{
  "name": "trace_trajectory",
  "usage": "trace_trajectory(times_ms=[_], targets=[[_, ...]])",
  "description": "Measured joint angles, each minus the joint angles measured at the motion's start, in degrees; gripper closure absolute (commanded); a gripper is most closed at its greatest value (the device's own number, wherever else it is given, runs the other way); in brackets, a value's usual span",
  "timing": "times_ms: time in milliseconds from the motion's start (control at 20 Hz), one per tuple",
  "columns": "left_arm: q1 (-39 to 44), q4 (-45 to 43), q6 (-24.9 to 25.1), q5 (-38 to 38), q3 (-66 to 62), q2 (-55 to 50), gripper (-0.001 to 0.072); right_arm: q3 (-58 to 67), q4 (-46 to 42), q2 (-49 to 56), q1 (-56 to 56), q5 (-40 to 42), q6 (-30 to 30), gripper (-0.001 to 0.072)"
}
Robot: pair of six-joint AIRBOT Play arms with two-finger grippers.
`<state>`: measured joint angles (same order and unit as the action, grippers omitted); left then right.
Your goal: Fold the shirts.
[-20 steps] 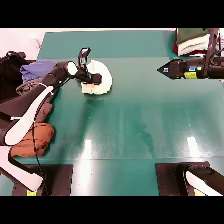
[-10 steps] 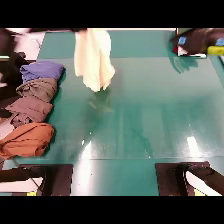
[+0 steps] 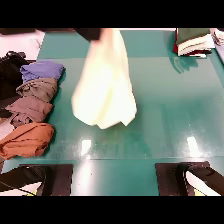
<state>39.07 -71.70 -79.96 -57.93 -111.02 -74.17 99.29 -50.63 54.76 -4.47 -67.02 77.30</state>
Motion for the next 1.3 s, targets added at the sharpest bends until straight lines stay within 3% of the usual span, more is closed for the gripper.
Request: trace_trajectory(times_ms=[50, 300, 550, 750, 1000, 1300], targets=[[2.1, 0.17, 0.04, 0.04, 0.72, -1.6, 0.0065, 0.17, 0.02, -0.17, 0.0, -0.33, 0.0, 0.0691], [2.54, -0.11, -2.36, 0.74, 2.34, -7.58, 0.0064, 0.52, -0.04, -0.46, 0.0, -1.75, 0.0, 0.0691], [-12.7, -1.25, -8.46, -5.6, 6.67, -8.87, 0.0065, 0.55, -0.02, -0.46, 0.0, -2.56, 0.0, 0.0691], [-22.67, 1.36, -9.99, -8.11, 21.38, -9.16, 0.0065, 0.55, -0.02, -0.28, 0.0, -2.69, 0.02, 0.0691], [-26.29, 11.3, -6.56, -1.31, 41.2, -10.75, 0.0064, 0.57, -0.02, -0.24, 0.0, -2.84, 0.02, 0.0691], [-26.12, 23.69, -0.85, 4.2, 48.0, -13.99, 0.0065, 0.57, -0.02, -0.24, 0.0, -3.02, 0.02, 0.0691]])
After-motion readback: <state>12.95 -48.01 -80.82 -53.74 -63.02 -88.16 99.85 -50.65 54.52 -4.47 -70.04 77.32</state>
